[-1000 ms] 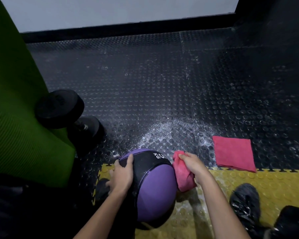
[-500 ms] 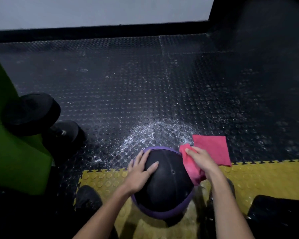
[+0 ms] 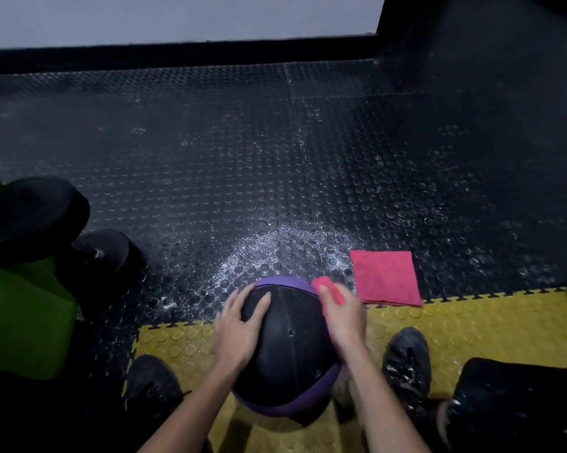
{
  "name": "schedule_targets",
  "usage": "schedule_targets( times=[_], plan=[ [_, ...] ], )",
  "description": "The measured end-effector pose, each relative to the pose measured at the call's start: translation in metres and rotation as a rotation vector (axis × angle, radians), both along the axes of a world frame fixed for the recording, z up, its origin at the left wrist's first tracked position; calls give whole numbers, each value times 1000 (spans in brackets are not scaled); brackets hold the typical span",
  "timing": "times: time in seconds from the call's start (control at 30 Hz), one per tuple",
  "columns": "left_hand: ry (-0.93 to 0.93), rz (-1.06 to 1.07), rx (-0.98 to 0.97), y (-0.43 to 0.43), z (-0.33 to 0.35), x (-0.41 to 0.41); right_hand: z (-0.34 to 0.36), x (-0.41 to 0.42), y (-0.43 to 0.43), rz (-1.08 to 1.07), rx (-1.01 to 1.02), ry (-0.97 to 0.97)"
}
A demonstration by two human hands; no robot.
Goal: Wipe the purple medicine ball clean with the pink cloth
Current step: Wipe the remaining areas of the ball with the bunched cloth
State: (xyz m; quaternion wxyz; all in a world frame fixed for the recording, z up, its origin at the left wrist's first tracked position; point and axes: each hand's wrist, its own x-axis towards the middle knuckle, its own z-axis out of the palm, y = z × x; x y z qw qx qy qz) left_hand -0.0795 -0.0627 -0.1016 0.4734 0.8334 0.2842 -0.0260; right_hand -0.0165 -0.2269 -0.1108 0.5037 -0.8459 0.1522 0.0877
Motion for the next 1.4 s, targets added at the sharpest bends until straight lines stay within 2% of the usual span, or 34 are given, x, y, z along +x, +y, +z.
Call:
schedule_targets(
  times=[0.1,0.17,0.2,0.27,0.4,0.47,0.5,0.57,0.67,0.73,0.8,0.87,0.93,0.97,1.1,1.17,1.23,1.33,1.4],
  plan=[
    [-73,124,-110,12,-8,-5,27,-20,41,261,-240,-340],
    [-126,155,-178,20,-9,-10,27,-26,52,354,-295,-404],
    [-139,149,-201,22,-9,-11,26,-23,48,326,-253,-380],
    [-135,115,-218,22,-10,-12,19,-15,32,128,-125,-261],
    [-128,78,-208,20,-13,-6,-12,-2,-2,-140,21,209],
    [-122,77,-225,26,-15,-6,-23,-11,-6,-252,130,311],
    [-121,90,-231,29,-15,-7,-22,-16,-5,-271,138,293],
    [-115,122,-268,31,-19,-7,-11,-18,3,-186,6,154],
    [-146,165,-332,32,-21,-5,15,-15,25,57,-107,-171],
    [-166,181,-347,35,-23,-4,16,-15,35,181,-229,-281],
    [-151,189,-389,39,-26,-3,2,-13,28,131,-243,-216],
    [-140,192,-419,44,-28,0,-9,-5,12,-13,-176,-33],
    [-139,179,-420,44,-25,2,-10,-3,2,-63,-134,99],
    [-135,177,-403,42,-22,4,-6,-4,5,-39,-139,59],
    [-136,191,-371,39,-23,5,31,-27,48,294,-270,-401],
    [-159,211,-371,39,-23,4,34,-32,53,360,-323,-509],
    [-153,209,-371,39,-23,3,24,-24,39,247,-262,-415],
    [-139,167,-350,38,-21,3,2,-10,4,-7,-122,-67],
    [-129,148,-332,35,-21,5,1,-7,-5,-74,-86,91]
  ],
)
